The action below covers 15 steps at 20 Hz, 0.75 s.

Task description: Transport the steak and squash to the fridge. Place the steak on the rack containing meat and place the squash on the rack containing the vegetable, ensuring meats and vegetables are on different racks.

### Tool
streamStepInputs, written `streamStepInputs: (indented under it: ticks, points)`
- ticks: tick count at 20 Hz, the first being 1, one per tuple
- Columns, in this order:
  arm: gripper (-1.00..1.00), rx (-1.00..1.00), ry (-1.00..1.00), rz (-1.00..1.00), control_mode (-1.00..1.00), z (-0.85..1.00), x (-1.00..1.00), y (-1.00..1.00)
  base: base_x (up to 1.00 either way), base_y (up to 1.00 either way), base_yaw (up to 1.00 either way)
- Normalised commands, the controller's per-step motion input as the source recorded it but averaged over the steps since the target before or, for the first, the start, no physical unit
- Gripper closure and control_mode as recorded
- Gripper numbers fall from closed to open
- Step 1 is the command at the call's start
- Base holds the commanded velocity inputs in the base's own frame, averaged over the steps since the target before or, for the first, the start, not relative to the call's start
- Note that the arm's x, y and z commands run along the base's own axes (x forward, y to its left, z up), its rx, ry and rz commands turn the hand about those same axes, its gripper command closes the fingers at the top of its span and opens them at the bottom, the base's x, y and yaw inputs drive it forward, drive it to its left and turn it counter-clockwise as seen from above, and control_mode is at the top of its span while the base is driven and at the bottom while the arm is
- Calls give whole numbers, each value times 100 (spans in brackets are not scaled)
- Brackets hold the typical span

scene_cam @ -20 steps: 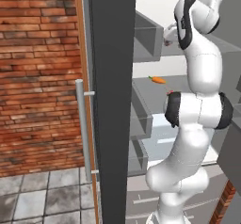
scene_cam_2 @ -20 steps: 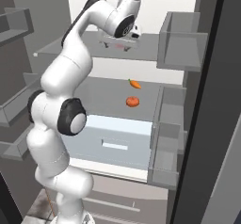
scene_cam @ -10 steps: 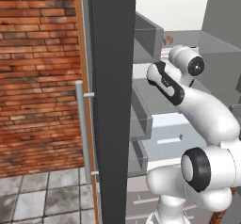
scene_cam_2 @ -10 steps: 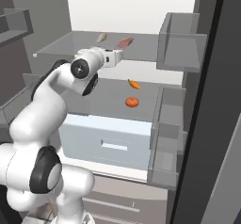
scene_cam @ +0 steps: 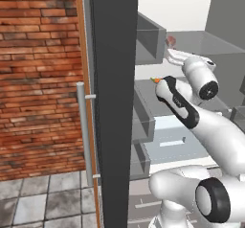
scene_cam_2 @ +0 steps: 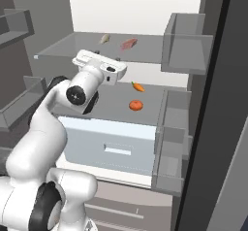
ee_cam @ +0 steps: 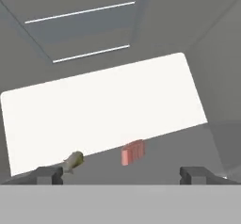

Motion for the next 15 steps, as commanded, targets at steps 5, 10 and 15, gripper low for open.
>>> streamStepInputs:
  ticks: [5, 10, 15]
  points:
    - [-100, 32, 19, 0, -100, 100, -100, 0, 0, 0, 0]
    - [-100, 14, 22, 0, -100, 51, -100, 0, 0, 0, 0]
    - [-100, 3, 4, 0, -100, -42, -100, 0, 0, 0, 0]
